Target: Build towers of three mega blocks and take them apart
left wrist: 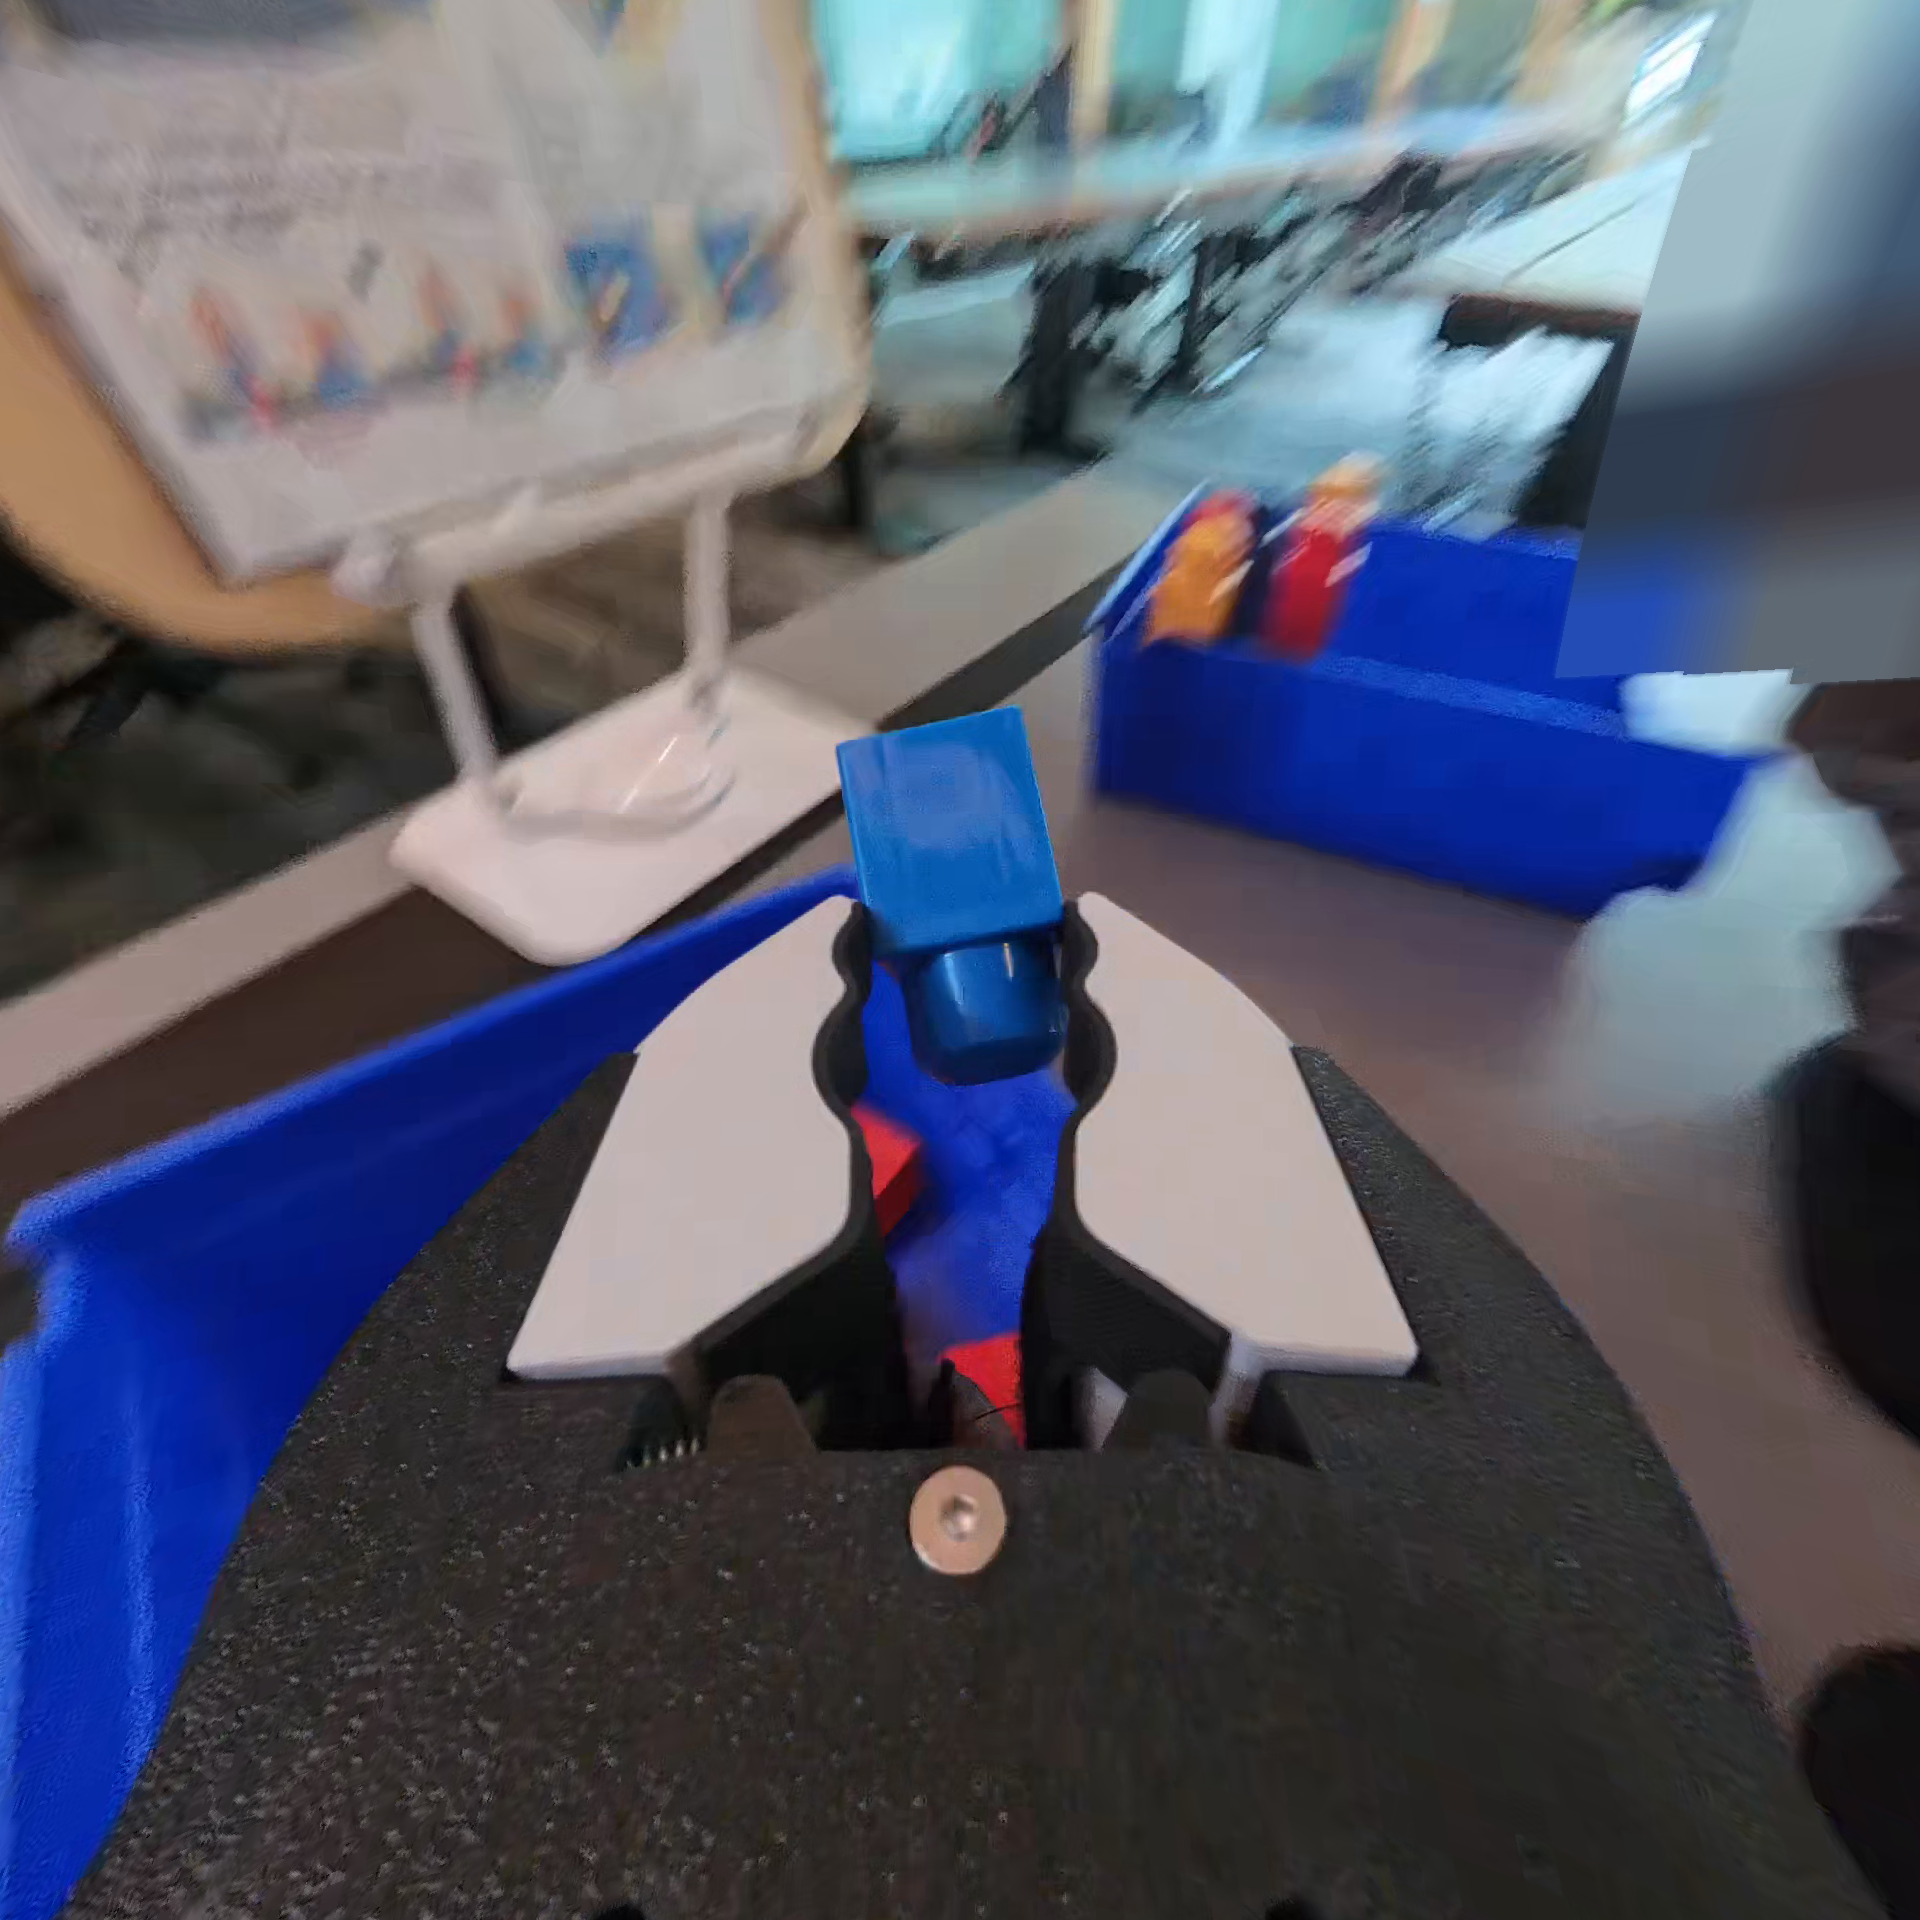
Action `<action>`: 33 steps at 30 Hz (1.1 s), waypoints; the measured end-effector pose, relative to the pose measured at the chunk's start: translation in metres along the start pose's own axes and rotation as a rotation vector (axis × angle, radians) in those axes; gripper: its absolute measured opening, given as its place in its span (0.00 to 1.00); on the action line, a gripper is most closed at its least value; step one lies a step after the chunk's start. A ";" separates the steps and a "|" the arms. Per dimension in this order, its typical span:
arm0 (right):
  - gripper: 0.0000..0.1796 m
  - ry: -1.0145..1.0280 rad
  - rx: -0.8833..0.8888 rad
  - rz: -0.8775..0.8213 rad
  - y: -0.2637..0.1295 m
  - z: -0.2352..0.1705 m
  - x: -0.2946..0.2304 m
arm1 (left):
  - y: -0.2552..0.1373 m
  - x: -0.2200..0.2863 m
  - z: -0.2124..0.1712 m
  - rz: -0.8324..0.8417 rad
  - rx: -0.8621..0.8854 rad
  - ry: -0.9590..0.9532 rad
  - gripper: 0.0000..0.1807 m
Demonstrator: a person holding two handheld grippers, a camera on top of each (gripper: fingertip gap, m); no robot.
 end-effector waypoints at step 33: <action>0.20 -0.225 -0.077 0.373 0.007 -0.012 -0.064 | -0.056 0.141 0.063 -0.587 0.260 0.519 0.19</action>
Point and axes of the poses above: each gripper's, where its closed fingertips meet, y out along the fingers, z out of its top, x = y × z across the jaws, the point moved 4 cm from there along -y, back along the fingers, and after that the axes turned 1 degree about -x, right-handed, at the moved point
